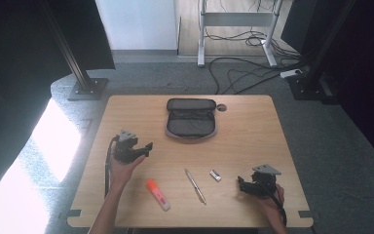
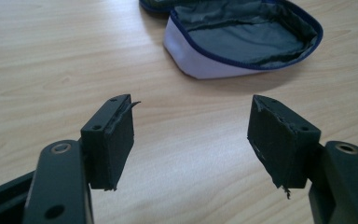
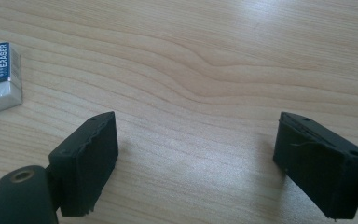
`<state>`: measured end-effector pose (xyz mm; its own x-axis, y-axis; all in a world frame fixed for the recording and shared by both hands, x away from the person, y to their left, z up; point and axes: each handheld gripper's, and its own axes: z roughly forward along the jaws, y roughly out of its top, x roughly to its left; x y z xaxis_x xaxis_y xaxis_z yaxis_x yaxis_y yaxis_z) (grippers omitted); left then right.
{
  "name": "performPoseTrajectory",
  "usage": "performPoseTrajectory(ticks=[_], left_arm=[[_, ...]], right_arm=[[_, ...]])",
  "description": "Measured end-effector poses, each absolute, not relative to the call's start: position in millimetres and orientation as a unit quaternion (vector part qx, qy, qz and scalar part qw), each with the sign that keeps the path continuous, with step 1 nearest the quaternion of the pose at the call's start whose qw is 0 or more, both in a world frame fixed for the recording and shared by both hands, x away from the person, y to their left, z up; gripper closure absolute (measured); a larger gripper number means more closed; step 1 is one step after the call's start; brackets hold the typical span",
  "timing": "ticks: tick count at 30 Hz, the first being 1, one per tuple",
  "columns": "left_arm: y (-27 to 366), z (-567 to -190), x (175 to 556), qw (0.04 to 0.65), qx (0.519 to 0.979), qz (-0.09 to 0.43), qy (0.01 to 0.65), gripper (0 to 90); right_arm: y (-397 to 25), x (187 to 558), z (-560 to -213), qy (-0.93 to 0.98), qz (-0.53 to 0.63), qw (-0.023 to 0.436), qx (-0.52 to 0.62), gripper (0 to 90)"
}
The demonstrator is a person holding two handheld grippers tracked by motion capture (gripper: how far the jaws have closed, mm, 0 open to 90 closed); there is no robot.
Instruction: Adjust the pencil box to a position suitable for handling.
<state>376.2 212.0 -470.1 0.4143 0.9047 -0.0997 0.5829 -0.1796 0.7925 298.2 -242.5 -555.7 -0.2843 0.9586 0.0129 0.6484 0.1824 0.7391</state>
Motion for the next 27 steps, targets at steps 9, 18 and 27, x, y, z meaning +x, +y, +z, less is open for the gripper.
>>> performPoseTrajectory(ticks=[9,18,27], left_arm=[[199.7,-462.0,394.1,0.4,0.743,0.203,0.496,32.4],[197.0,-450.6,407.8,0.4,0.743,0.207,0.494,32.8],[192.7,-448.8,421.9,0.411,0.733,0.196,0.505,33.5]], right_arm=[[-242.5,298.3,-555.8,0.731,0.328,0.237,0.549,13.1],[-242.5,298.3,-555.7,0.731,0.328,0.237,0.549,13.1],[-242.5,298.2,-555.8,0.731,0.328,0.237,0.549,13.1]])
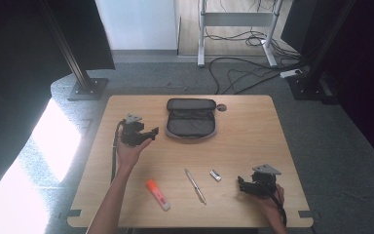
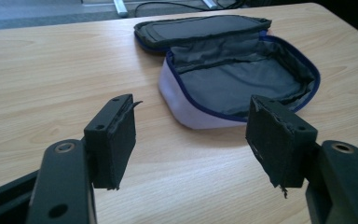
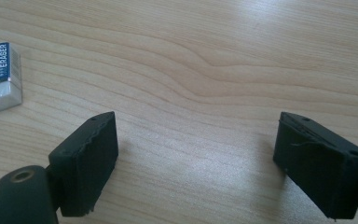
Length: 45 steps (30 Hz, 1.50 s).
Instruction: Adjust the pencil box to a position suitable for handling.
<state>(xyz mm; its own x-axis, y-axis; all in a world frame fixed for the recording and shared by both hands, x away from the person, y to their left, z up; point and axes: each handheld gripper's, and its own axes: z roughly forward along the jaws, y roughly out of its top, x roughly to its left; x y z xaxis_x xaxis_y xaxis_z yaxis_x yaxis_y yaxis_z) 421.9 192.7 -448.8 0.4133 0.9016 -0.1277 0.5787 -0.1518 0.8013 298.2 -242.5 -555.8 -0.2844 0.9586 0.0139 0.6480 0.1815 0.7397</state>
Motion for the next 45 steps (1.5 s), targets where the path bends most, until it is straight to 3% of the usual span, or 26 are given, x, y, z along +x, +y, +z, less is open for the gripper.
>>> performPoseTrajectory(ticks=[18,45], left_arm=[[165.3,-441.0,454.9,0.396,0.741,0.201,0.505,34.6],[148.1,-458.9,504.9,0.368,0.743,0.184,0.528,35.6]], right_arm=[[-242.7,298.3,-555.9,0.732,0.328,0.238,0.548,13.1],[-242.7,298.3,-555.9,0.732,0.329,0.238,0.548,13.4]])
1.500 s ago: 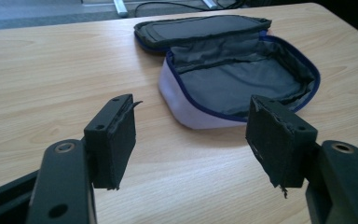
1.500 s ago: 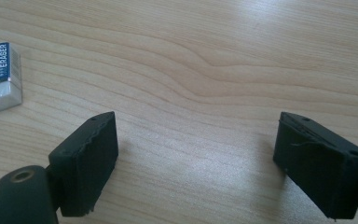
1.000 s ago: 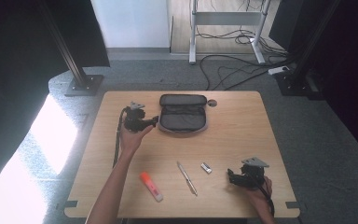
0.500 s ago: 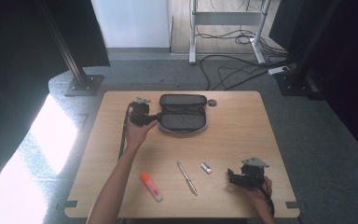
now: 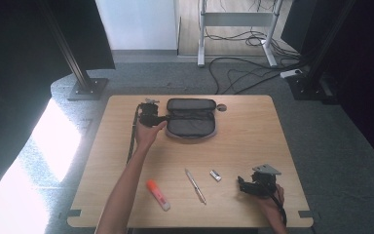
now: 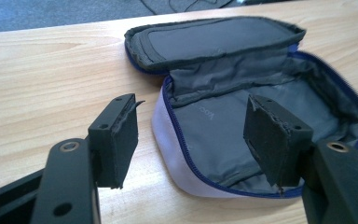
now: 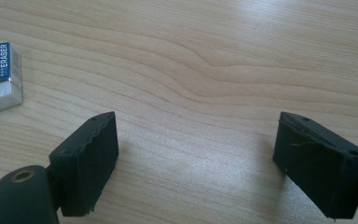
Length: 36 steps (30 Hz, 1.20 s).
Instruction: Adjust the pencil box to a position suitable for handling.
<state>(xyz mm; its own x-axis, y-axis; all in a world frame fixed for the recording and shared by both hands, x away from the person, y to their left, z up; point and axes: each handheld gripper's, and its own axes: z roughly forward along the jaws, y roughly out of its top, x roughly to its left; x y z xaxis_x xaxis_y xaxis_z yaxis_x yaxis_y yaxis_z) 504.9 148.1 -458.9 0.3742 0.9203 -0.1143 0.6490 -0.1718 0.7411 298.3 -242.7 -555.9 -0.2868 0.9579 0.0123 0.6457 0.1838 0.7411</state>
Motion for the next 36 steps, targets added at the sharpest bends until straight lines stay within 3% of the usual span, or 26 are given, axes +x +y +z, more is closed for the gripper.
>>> performPoseTrajectory(ticks=[15,36], left_arm=[[143.4,-492.2,524.8,0.335,0.752,0.167,0.542,35.5],[144.5,-514.7,532.6,0.323,0.762,0.141,0.544,51.7]], right_arm=[[-242.7,298.2,-555.9,0.732,0.329,0.238,0.547,13.5],[-242.6,298.2,-555.9,0.732,0.329,0.238,0.547,13.6]])
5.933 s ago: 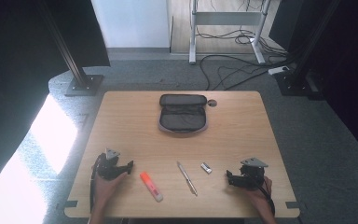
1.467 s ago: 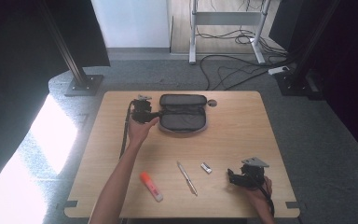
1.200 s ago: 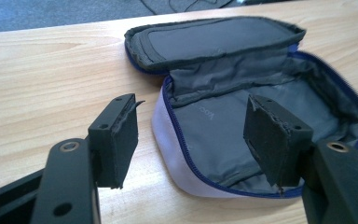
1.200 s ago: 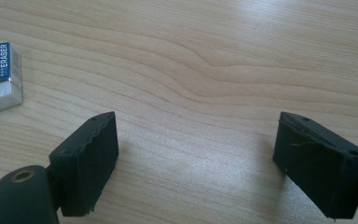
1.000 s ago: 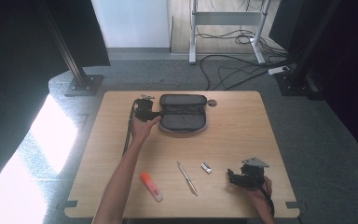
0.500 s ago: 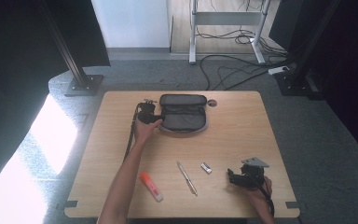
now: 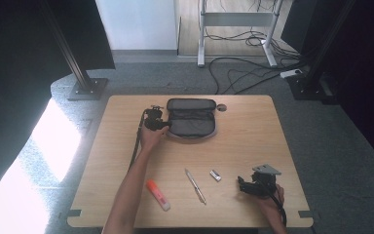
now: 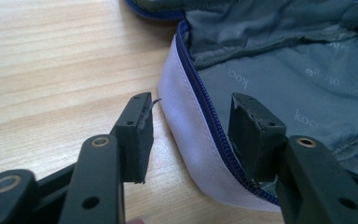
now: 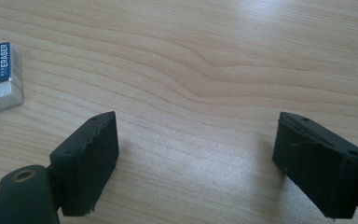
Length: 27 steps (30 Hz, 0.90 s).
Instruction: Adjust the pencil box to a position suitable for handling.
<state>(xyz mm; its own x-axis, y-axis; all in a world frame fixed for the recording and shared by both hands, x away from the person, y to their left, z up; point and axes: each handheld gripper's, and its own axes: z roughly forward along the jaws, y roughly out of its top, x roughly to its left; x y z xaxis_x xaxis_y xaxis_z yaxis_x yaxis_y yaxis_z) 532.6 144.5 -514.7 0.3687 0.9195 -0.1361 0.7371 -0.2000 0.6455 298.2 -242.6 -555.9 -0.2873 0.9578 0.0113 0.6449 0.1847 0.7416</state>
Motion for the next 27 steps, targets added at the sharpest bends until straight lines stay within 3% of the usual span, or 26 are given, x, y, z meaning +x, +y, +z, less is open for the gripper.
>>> performPoseTrajectory(ticks=[10,27], left_arm=[[142.0,-519.1,533.0,0.326,0.761,0.129,0.545,63.5],[140.0,-527.0,532.9,0.315,0.759,0.132,0.554,67.0]], right_arm=[[-241.9,299.3,-555.8,0.731,0.328,0.24,0.549,14.2],[-242.0,299.4,-555.8,0.731,0.329,0.239,0.548,14.3]])
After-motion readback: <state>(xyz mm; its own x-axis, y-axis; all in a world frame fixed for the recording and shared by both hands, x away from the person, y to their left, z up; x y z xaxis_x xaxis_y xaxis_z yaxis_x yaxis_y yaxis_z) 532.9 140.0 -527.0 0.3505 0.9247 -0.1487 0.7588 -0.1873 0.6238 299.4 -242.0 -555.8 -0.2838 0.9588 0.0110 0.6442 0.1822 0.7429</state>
